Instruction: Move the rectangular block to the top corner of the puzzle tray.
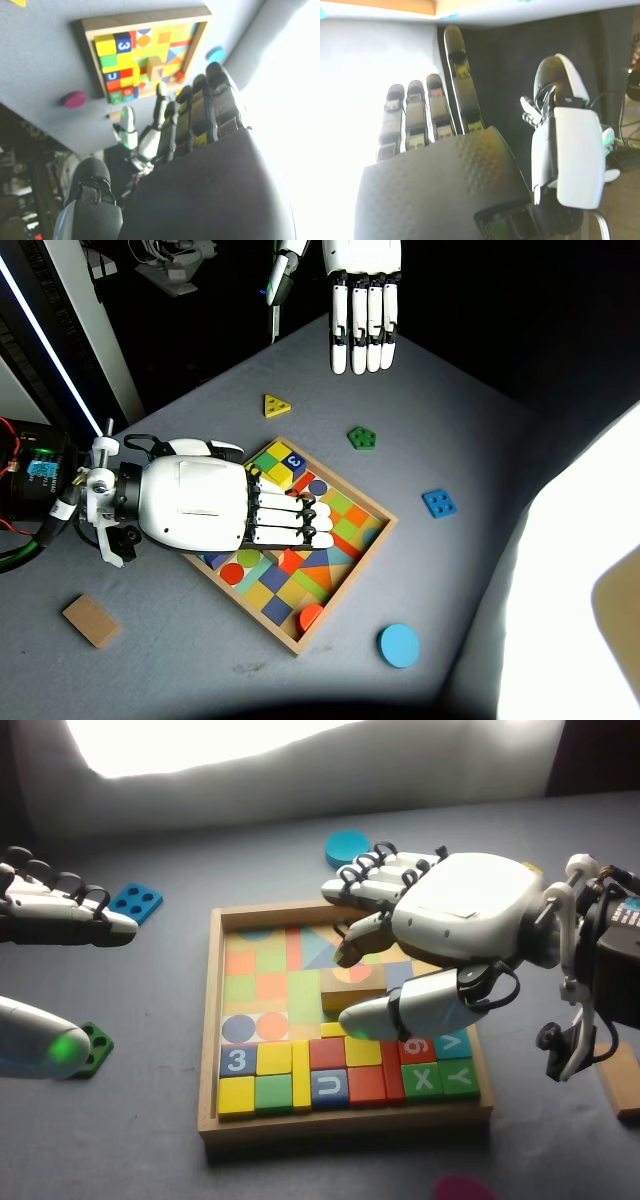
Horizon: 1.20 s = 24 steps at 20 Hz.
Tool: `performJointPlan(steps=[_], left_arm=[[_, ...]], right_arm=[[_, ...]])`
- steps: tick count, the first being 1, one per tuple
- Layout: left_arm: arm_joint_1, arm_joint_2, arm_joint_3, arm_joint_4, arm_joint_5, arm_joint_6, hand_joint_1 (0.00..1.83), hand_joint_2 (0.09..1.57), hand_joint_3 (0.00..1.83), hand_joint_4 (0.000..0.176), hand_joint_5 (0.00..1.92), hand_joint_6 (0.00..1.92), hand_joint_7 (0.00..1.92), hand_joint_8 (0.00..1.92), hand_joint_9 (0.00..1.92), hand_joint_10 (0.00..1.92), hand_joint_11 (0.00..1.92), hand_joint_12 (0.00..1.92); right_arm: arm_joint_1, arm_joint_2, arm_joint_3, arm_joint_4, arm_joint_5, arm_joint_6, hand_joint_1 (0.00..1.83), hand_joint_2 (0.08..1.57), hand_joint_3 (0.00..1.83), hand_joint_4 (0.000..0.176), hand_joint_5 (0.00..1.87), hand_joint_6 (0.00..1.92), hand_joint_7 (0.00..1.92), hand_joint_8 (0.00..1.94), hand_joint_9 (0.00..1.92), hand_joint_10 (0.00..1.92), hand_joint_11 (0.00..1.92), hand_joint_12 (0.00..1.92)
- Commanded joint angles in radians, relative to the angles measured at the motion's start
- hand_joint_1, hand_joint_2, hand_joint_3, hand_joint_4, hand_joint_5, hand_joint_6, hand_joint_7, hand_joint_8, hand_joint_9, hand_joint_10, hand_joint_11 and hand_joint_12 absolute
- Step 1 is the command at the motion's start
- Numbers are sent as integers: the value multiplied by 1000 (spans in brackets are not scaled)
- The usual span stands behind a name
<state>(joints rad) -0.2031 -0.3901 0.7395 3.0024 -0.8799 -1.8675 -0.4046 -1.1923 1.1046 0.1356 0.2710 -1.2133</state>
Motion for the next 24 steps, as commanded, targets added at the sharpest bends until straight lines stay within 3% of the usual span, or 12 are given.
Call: performJointPlan(steps=[1, 2, 4, 7, 12, 13, 16, 24], left_arm=[[-11, 0, -1, 10, 82, -3, 0, 1145, 0, 38, 93, 15, 98, 4, 80, 2, 0, 380], [-11, 0, -1, 10, 82, -3, 0, 1117, 0, 59, 108, 8, 90, 7, 97, 5, 0, 505], [-11, 0, -1, 10, 82, -3, 0, 1147, 4, 69, 95, 2, 113, 7, 77, 5, 0, 473], [-10, 0, 0, 10, 82, -3, 11, 1152, 3, 70, 106, 4, 121, 5, 108, 11, 0, 501], [-10, 0, 0, 10, 82, -3, 0, 1144, 0, 61, 101, 0, 105, 1, 95, 0, 0, 446], [-10, 0, 0, 10, 82, -3, 0, 1138, 0, 64, 92, 3, 72, 4, 70, 1, 0, 412], [-11, 0, 2, 10, 82, -3, 0, 1143, 0, 62, 106, 3, 95, 3, 80, 2, 0, 412], [7, -4, 13, 10, 82, -4, 0, 1157, 2, 58, 114, 2, 95, 3, 80, 0, 0, 410]], right_arm=[[1, 1, 2, -3, 103, 0, 0, 1080, 81, 51, 583, 301, 19, 8, 0, 0, 0, 0], [-1, -1, 6, -2, 101, 0, 0, 1079, 43, 53, 628, 261, 33, 0, 0, 0, 0, 0], [-7, -2, 9, -2, 101, 0, 0, 1094, 46, 47, 598, 243, 2, 0, 0, 0, 0, 0], [-24, -5, 9, -2, 101, -17, 0, 1107, 48, 34, 575, 228, 5, 2, 0, 0, 0, 0], [-23, -13, 17, -2, 115, -20, 0, 1090, 36, 30, 580, 224, 25, 9, 0, 0, 0, 0], [-24, -15, 19, -2, 114, -22, 0, 1103, 22, 6, 606, 187, 38, 1, 0, 0, 0, 0], [-27, -20, 28, -2, 114, -22, 0, 1100, 15, 12, 592, 166, 8, 2, 0, 0, 0, 0], [-44, -28, 31, -2, 100, -29, 0, 1114, 18, 8, 603, 162, 12, 1, 0, 0, 0, 0]])
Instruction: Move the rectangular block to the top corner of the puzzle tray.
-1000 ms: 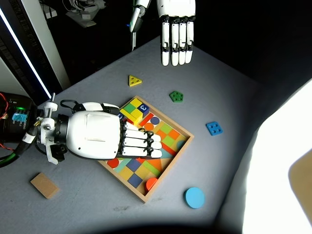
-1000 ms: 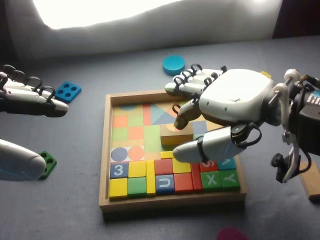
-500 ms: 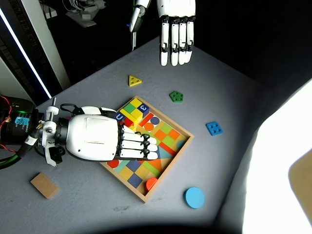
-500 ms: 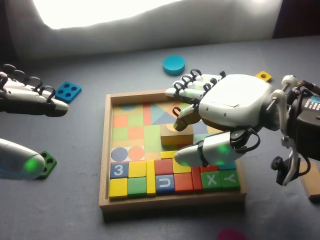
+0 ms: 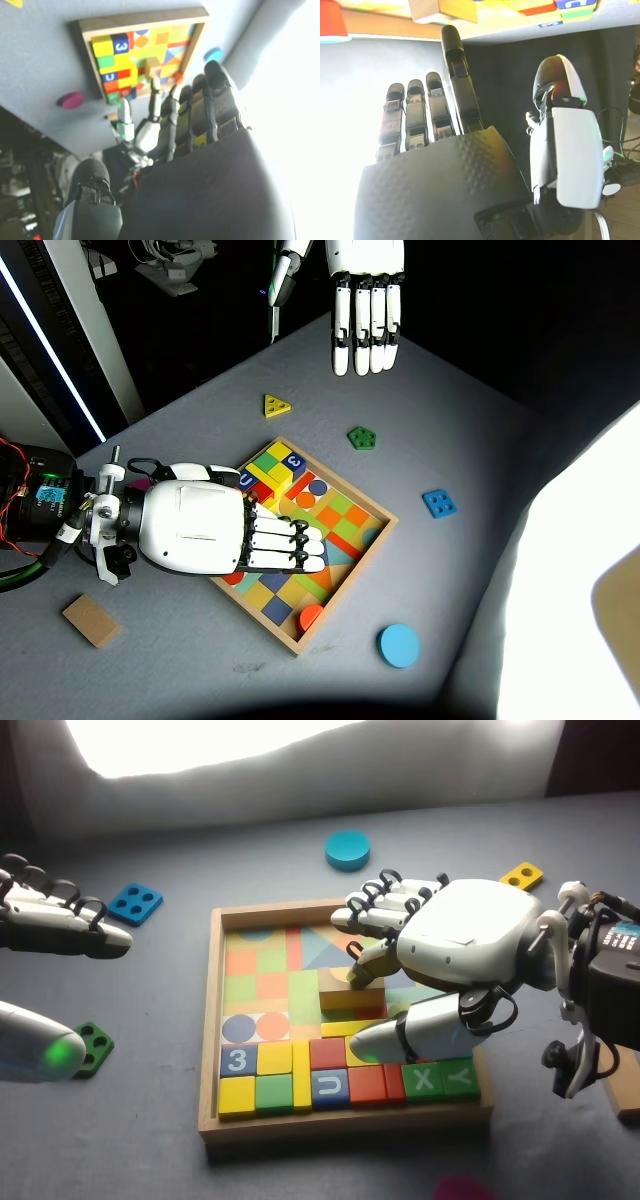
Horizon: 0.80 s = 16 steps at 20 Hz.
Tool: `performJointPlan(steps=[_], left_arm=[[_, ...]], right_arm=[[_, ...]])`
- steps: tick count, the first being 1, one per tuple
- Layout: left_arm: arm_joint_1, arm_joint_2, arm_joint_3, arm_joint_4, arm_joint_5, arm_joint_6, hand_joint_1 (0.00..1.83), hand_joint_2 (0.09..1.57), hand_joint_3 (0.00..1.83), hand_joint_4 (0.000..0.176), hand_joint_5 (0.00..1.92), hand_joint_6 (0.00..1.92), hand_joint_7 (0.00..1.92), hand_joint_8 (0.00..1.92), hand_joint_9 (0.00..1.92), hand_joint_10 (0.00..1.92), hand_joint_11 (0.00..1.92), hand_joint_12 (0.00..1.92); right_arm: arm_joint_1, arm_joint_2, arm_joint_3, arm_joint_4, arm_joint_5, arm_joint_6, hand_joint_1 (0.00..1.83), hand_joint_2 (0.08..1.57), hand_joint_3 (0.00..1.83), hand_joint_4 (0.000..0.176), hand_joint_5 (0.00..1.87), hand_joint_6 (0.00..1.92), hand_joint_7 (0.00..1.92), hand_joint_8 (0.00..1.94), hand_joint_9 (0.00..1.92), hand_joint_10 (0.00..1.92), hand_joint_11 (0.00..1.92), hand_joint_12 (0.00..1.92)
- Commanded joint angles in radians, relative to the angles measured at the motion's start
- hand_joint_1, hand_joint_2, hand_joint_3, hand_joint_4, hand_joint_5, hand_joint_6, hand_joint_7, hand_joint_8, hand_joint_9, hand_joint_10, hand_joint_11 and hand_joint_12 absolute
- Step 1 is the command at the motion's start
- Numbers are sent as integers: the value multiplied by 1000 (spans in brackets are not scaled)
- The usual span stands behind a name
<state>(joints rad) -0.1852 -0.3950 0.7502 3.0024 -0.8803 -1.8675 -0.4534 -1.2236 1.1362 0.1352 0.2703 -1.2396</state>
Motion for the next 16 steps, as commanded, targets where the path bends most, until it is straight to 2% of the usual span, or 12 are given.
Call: performJointPlan(steps=[1, 2, 5, 6, 9, 11, 12, 16], left_arm=[[-11, -1, 2, 10, 82, -4, 0, 1157, 2, 58, 114, 2, 95, 3, 80, 0, 0, 410], [-12, -3, -2, 10, 82, -4, 0, 1159, 2, 54, 123, 1, 104, 2, 97, 3, 0, 469], [-20, -3, -14, 10, 82, -4, 0, 1155, 0, 55, 123, 0, 105, 1, 105, 2, 0, 485], [-20, -3, -12, 10, 82, -4, 0, 1154, 0, 54, 115, 0, 99, 0, 101, 0, 0, 485], [-18, -3, -1, 10, 82, -4, 0, 1145, 0, 60, 126, 2, 120, 3, 109, 4, 0, 530], [-16, -3, 1, 10, 82, -4, 0, 1146, 0, 59, 120, 1, 109, 3, 103, 1, 0, 508], [-16, -3, -2, 10, 82, -4, 0, 1148, 0, 56, 129, 5, 119, 7, 105, 1, 0, 505], [-17, -3, -2, 10, 82, -4, 0, 1145, 0, 58, 121, 0, 122, 3, 110, 3, 0, 546]], right_arm=[[4, 3, -1, -2, 101, -6, 0, 1114, 18, 8, 603, 162, 12, 1, 0, 0, 0, 0], [4, 3, -1, -2, 101, -7, 0, 1103, 12, 19, 592, 156, 19, 4, 0, 0, 0, 0], [-6, 3, 0, -2, 100, -12, 0, 1112, 15, 12, 613, 164, 23, 5, 0, 0, 0, 0], [-10, 3, 0, -2, 100, -16, 0, 1120, 18, 0, 601, 157, 20, 3, 0, 0, 0, 0], [-31, 4, 12, -2, 94, -24, 0, 1121, 17, 2, 612, 160, 40, 11, 0, 0, 0, 0], [-36, 4, 30, -2, 94, -23, 0, 1120, 16, 5, 615, 160, 46, 12, 0, 0, 0, 0], [-38, 4, 42, -2, 94, -23, 0, 1124, 17, 0, 607, 155, 49, 12, 0, 0, 0, 0], [-38, 7, 95, -2, 94, 11, 0, 1126, 16, 0, 607, 153, 57, 13, 0, 0, 0, 0]])
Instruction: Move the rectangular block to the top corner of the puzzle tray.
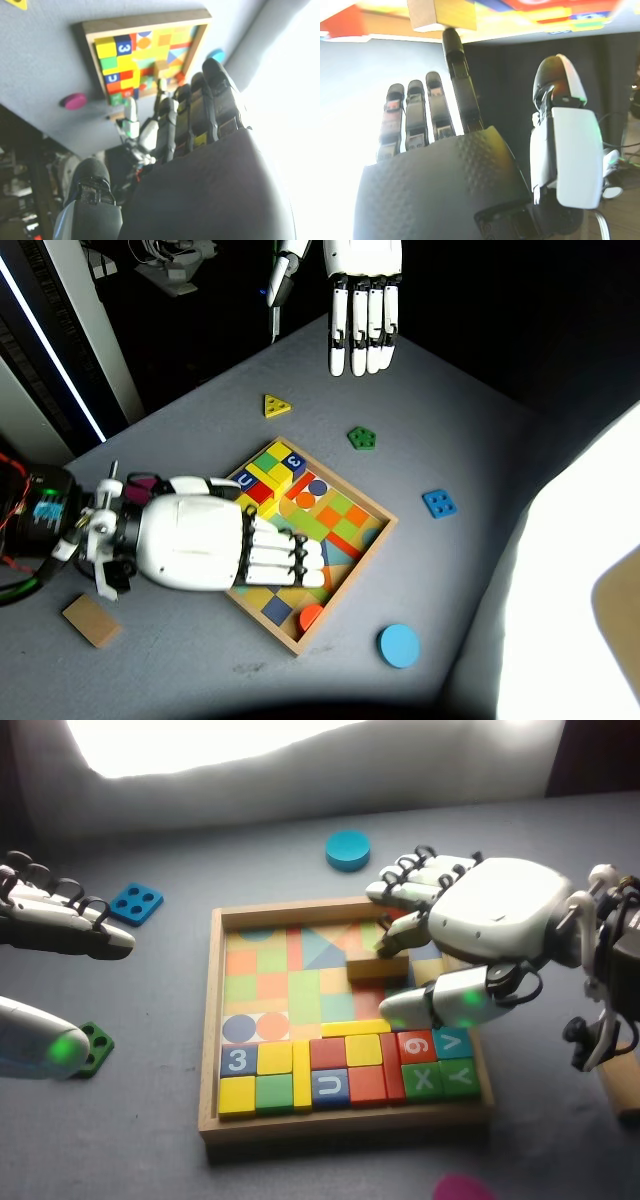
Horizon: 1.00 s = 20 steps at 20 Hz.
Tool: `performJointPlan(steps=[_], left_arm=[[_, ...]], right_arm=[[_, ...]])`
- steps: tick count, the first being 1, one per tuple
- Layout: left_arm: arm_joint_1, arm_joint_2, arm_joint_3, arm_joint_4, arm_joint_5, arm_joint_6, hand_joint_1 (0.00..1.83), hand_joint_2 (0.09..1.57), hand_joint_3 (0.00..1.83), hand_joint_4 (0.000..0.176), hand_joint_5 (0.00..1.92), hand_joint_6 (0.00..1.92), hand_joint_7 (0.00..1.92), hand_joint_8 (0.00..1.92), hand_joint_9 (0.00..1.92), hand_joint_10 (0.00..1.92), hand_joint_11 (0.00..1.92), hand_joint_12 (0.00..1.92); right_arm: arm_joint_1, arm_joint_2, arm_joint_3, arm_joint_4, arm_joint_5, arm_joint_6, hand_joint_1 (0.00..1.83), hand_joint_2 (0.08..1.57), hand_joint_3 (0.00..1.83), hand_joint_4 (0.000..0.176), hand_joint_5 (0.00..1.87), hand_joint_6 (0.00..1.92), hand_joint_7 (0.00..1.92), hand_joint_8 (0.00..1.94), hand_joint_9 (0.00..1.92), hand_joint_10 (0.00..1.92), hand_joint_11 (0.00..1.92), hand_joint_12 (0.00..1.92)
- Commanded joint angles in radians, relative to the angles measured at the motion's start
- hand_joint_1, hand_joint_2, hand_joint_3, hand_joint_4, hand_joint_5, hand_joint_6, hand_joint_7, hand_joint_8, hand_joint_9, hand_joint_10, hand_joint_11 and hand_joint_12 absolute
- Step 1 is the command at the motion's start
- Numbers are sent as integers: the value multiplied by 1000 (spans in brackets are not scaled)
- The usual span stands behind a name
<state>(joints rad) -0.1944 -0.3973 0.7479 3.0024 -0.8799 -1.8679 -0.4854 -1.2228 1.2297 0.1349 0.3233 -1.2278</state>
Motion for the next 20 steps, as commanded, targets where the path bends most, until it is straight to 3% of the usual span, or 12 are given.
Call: performJointPlan(steps=[1, 6, 10, 20], left_arm=[[-8, -1, 1, 10, 82, -3, 0, 1148, 0, 55, 120, 0, 117, 1, 108, 1, 0, 526], [-8, -3, -2, 10, 82, -3, 0, 1151, 1, 54, 114, 1, 92, 4, 81, 3, 0, 450], [-8, -3, -1, 10, 82, -3, 0, 1151, 1, 58, 120, 0, 103, 2, 99, 4, 0, 494], [-8, -4, -1, 10, 82, -3, 0, 1150, 0, 58, 134, 4, 111, 4, 110, 6, 0, 503]], right_arm=[[-6, 6, 13, -2, 41, 0, 0, 1128, 16, 0, 608, 153, 53, 10, 0, 0, 0, 0], [-4, 5, 67, -2, 46, -1, 0, 1135, 17, 1, 595, 144, 48, 5, 0, 0, 0, 0], [-4, 3, 99, -2, 61, -1, 0, 1136, 15, 0, 604, 146, 50, 4, 0, 0, 0, 0], [0, -18, 113, -2, 118, -30, 0, 1140, 13, 0, 598, 140, 63, 10, 0, 0, 0, 0]])
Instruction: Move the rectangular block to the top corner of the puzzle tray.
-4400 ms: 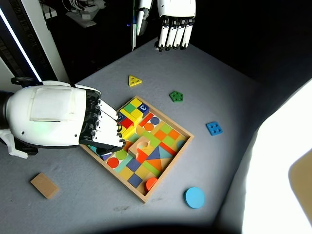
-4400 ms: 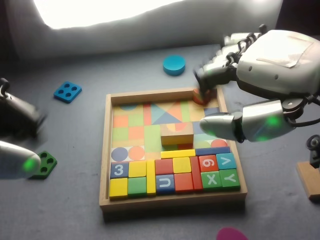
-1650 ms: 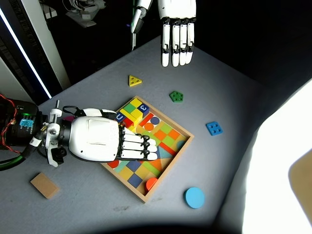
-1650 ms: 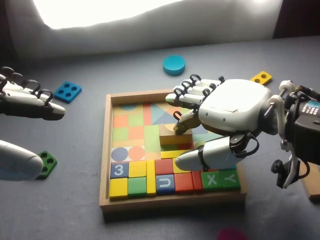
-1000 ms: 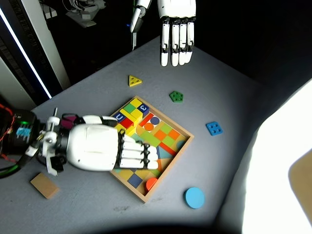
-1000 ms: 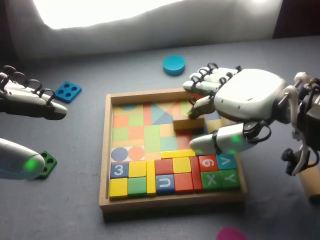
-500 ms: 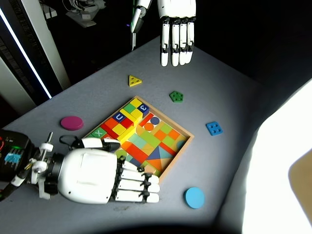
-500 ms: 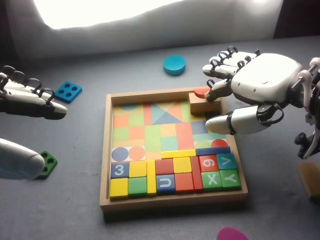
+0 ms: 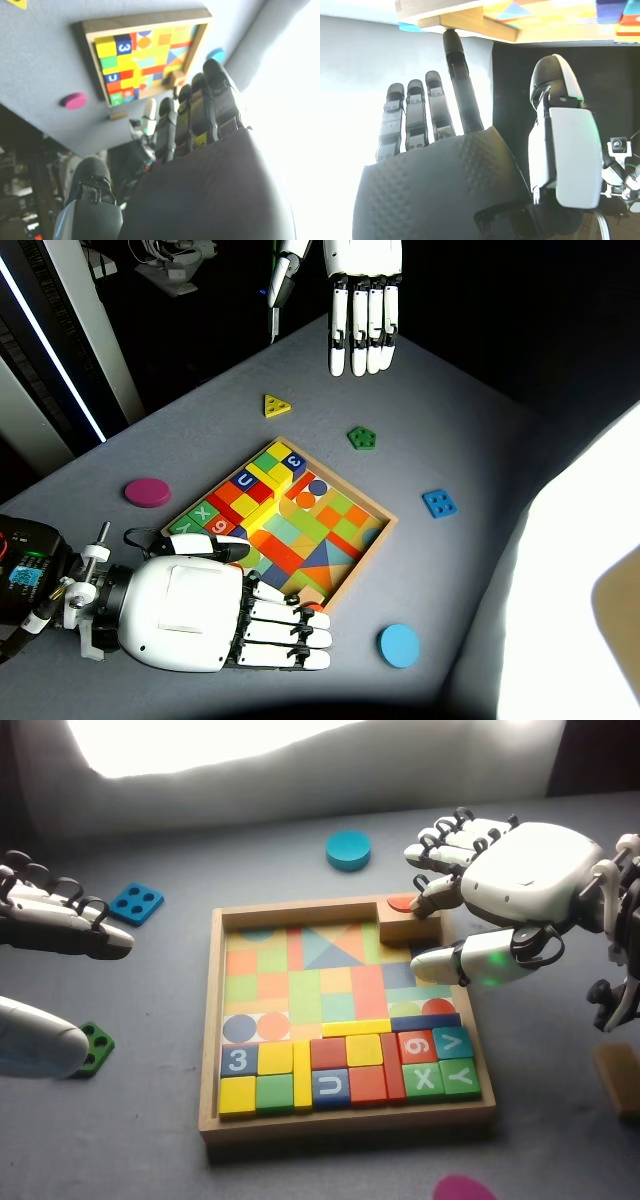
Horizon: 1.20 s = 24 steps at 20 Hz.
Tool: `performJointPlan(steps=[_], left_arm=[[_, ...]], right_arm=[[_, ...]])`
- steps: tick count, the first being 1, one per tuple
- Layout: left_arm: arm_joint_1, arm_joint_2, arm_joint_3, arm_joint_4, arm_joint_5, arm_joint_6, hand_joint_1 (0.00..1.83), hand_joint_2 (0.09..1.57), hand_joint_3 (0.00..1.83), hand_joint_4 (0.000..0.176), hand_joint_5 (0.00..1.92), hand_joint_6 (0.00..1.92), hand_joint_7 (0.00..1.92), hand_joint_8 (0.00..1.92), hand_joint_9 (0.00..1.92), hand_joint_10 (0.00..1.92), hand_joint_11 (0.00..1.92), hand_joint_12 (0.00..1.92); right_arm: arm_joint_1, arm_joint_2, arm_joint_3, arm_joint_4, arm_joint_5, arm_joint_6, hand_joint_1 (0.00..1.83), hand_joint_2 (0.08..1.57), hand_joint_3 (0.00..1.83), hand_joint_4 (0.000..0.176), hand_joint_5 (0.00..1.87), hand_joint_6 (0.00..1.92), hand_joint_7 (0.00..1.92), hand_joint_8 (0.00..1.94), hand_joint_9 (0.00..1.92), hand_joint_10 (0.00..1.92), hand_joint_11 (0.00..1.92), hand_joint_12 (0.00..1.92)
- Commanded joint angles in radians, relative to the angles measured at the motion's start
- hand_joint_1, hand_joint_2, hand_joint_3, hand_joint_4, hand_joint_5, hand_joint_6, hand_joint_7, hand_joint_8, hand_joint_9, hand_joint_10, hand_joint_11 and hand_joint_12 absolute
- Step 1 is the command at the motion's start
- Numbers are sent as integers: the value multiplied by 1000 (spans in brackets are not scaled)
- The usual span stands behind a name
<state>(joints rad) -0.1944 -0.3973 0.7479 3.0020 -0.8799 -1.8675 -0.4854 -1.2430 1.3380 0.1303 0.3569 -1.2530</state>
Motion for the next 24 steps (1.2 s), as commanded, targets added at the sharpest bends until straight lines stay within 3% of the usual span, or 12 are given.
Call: performJointPlan(steps=[1, 10, 17, 19, 24], left_arm=[[-8, -4, -1, 10, 82, -4, 0, 1150, 0, 58, 143, 5, 126, 6, 121, 7, 0, 535], [-9, -4, -2, 10, 82, -4, 0, 1156, 2, 60, 152, 7, 133, 3, 119, 2, 0, 549], [-9, -4, -2, 10, 82, -4, 0, 1157, 1, 60, 150, 1, 131, 4, 119, 3, 0, 543], [-9, -4, -2, 10, 82, -4, 0, 1155, 0, 57, 161, 3, 136, 2, 125, 3, 0, 543], [-9, -4, -1, 10, 82, -4, 0, 1160, 2, 61, 158, 1, 128, 2, 116, 0, 0, 526]], right_arm=[[3, -2, 8, 2, 88, -8, 0, 1139, 12, 0, 611, 145, 70, 12, 0, 0, 0, 0], [28, -4, 26, 2, 108, 3, 0, 1143, 10, 0, 606, 141, 78, 10, 0, 0, 0, 0], [89, 35, 23, 3, 132, 66, 0, 1151, 12, 0, 615, 143, 76, 5, 0, 0, 0, 0], [107, 60, 5, 3, 132, 76, 0, 1155, 12, 0, 612, 140, 90, 10, 0, 0, 0, 0], [170, 192, -165, -20, 138, 76, 0, 1151, 9, 0, 608, 137, 94, 8, 0, 0, 0, 0]])
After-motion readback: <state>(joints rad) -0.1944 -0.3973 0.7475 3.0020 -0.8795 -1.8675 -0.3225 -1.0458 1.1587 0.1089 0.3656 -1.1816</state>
